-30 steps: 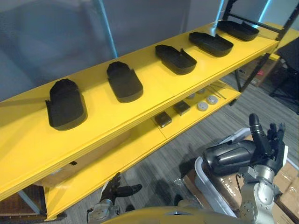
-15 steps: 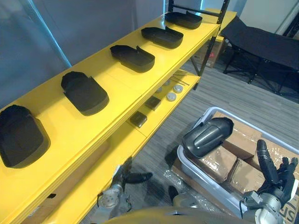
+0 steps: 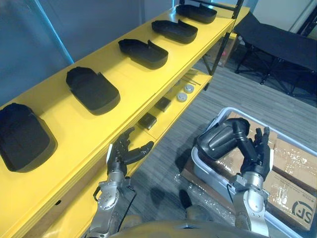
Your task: Walk over and take three plastic housings, then place them on the shelf
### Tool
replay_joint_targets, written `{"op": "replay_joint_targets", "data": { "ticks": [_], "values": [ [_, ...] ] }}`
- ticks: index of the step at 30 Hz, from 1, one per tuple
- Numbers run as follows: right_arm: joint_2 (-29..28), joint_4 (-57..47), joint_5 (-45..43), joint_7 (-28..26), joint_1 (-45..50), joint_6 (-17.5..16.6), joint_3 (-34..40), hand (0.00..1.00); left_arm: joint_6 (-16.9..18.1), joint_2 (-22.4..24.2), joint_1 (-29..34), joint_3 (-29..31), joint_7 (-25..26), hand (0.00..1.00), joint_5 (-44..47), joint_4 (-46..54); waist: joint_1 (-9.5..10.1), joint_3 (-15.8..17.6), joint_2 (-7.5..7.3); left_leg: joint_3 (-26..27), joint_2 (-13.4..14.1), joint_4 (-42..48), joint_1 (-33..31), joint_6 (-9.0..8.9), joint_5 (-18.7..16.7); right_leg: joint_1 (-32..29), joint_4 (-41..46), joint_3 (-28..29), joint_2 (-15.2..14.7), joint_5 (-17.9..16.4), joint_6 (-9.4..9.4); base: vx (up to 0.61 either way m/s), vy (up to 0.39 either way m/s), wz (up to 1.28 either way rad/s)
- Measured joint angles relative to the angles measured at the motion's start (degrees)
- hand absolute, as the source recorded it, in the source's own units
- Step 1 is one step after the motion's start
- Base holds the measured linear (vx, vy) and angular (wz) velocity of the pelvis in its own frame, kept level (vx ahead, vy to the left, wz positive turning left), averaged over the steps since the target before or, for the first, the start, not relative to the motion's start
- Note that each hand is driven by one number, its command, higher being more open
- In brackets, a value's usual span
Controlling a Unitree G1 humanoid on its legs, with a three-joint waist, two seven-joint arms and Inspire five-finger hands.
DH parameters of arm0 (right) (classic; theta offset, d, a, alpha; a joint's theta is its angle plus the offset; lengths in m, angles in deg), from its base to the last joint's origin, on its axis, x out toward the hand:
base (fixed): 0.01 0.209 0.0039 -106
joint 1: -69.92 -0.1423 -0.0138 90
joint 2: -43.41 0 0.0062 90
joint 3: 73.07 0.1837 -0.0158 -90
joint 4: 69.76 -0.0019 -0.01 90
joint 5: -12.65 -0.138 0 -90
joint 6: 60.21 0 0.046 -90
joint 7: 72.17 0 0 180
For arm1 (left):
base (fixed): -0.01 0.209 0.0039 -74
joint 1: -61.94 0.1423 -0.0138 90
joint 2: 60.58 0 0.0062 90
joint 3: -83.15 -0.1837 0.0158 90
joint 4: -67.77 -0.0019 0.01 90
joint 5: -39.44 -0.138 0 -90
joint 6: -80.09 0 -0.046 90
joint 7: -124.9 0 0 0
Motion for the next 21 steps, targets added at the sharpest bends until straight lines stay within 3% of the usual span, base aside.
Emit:
{"op": "replay_joint_targets", "data": {
  "ticks": [5, 8, 9, 11, 12, 14, 16, 17, 18, 19, 20, 21],
  "values": [
    [0.4, -2.1, -0.3, 1.9, 1.5, 1.2, 3.1, 1.0, -0.6, 0.6, -0.7, -2.1, -0.5, 1.0, 2.6, 3.1, -0.61, 2.7, 0.84, -2.8, 0.3, 8.0, -1.0, 1.15, -3.8, -4.6, 13.0, -0.4, 2.4, -2.5, 0.12, -0.05, 0.07, -0.23],
    [-1.3, -7.5, -1.6, 1.0, 5.6, 0.6, 4.2, 1.0, -0.6, 0.4, -0.7, -1.6, -0.2, 1.0, 4.9, 7.2, -0.25, 3.4, -0.15, 0.7, 0.3, 10.9, -0.1, 2.03, -5.7, -4.9, 14.0, -2.1, 2.3, -1.9, 0.67, -0.18, 0.072, -0.75],
    [-1.6, -10.1, -3.0, -0.6, 7.4, 0.0, 4.3, 1.0, -0.6, 0.4, -0.7, -0.5, 0.5, 1.0, 4.9, 10.8, 0.48, 3.7, -0.55, 3.7, 1.2, 11.8, 0.3, 2.76, -6.4, -4.5, 11.2, -4.5, 1.5, 0.2, 0.58, -0.37, 0.057, -1.13],
    [-1.8, -11.9, -4.7, -3.3, 7.9, -0.6, 4.2, 1.0, 0.0, 0.5, -1.4, 1.1, 1.8, 1.0, 4.6, 15.0, 0.65, 3.9, 0.17, 7.4, 3.0, 11.7, 0.3, 4.07, -6.0, -4.9, 12.5, -10.9, -0.4, -0.2, -1.94, -0.34, 0.065, -1.07],
    [-1.8, -12.3, -4.9, -4.0, 7.8, -0.6, 3.6, 1.0, 0.8, 0.4, -2.4, 2.3, 2.4, 1.0, 4.6, 16.7, 0.98, 3.5, 0.72, 9.3, 4.1, 9.9, 0.3, 4.24, -4.4, -6.5, 21.5, -14.9, -1.8, -2.7, -4.61, -0.21, 0.033, -0.67],
    [-1.8, -12.3, -4.7, -3.8, 7.2, -0.5, 2.7, 1.0, 0.8, 0.3, -3.8, 2.7, 2.4, 1.0, 4.6, 17.1, 0.97, 3.2, 0.77, 9.7, 4.9, 7.3, 0.2, 3.98, -1.9, -6.5, 29.8, -17.4, -3.8, -5.9, -5.92, -0.15, -0.03, -0.36],
    [-1.8, -11.2, -4.6, -2.4, 4.4, -0.2, 0.5, 1.0, 0.7, 0.0, -4.1, 2.6, 2.3, 1.0, 4.4, 17.1, 1.05, 2.2, 0.31, 10.2, 5.9, 4.4, -1.7, 3.22, 1.3, -6.4, 37.4, -20.1, -8.1, -8.7, -7.08, -0.1, -0.169, -0.27],
    [-1.8, -9.6, -4.4, -1.5, 2.3, -0.1, -0.7, 1.0, 0.4, -0.3, -4.1, 2.6, 2.1, 1.0, 4.5, 17.0, 1.34, 1.8, -0.43, 10.6, 6.1, 3.0, -2.8, 2.43, 2.9, -5.7, 38.4, -21.5, -11.1, -8.8, -7.3, -0.1, -0.217, -0.28],
    [-1.8, -8.9, -4.2, -1.3, 1.7, 0.0, -1.1, 1.0, 0.3, -0.4, -4.0, 2.6, 2.1, 1.0, 4.5, 17.0, 1.51, 1.7, -0.74, 11.1, 6.2, 2.6, -3.0, 2.18, 3.4, -5.5, 38.2, -21.7, -12.1, -8.7, -7.38, -0.09, -0.266, -0.52],
    [-1.8, -6.4, -1.9, -0.4, -0.4, 1.0, -2.4, 1.0, 0.2, -0.5, -3.2, 2.6, 1.7, 1.0, 4.6, 17.0, 2.41, 1.3, -1.77, 12.5, 7.1, 2.0, -3.2, 0.8, 4.5, -3.7, 35.6, -23.7, -15.7, -7.0, -7.66, -0.08, -0.316, -0.61],
    [-1.8, -4.4, -0.3, -0.1, -1.0, 2.0, -3.3, 1.0, 0.0, -1.1, -3.0, 2.5, 1.3, 1.0, 4.6, 16.9, 2.8, 1.1, -2.28, 13.0, 7.9, 2.5, -3.6, -1.12, 5.4, -2.4, 31.8, -25.9, -15.6, -3.7, -7.16, -0.07, -0.313, -0.66],
    [-1.5, -3.4, -0.1, -0.1, -1.4, 2.4, -3.5, 1.0, -0.6, -0.7, -2.9, 2.1, 1.3, 1.0, 4.6, 16.9, 3.05, 1.0, -1.4, 12.4, 8.5, 1.8, -3.6, -1.69, 5.9, -2.5, 31.2, -27.7, -15.0, -3.7, -7.29, -0.05, -0.263, -0.7]
  ]
}}
